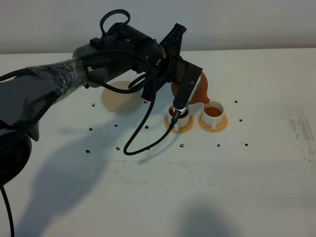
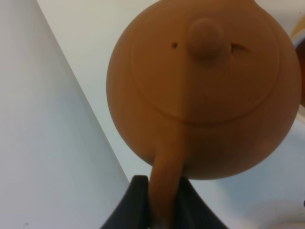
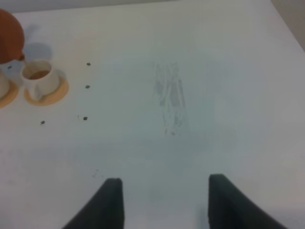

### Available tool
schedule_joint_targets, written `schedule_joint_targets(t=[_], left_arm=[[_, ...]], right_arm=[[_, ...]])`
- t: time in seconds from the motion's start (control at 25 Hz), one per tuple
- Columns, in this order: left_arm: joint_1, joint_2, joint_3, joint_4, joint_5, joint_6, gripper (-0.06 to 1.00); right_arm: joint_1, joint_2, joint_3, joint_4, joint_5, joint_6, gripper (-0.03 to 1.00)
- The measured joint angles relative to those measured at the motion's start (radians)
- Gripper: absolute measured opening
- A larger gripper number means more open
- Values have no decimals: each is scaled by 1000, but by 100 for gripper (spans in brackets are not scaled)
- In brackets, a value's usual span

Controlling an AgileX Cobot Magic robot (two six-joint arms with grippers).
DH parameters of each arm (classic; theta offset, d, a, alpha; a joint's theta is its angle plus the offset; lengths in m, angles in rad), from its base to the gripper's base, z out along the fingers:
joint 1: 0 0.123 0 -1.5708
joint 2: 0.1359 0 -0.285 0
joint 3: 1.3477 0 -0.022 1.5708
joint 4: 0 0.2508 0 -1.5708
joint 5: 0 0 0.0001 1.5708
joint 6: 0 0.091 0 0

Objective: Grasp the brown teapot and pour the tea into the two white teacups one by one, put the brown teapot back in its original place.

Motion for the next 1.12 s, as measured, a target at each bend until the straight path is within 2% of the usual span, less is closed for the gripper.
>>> schedule_joint_targets(t=[1.12], left_arm=[[-13,0,0,36,-51,3,8]], right_arm=[[0,0,0,0,0,0,43]])
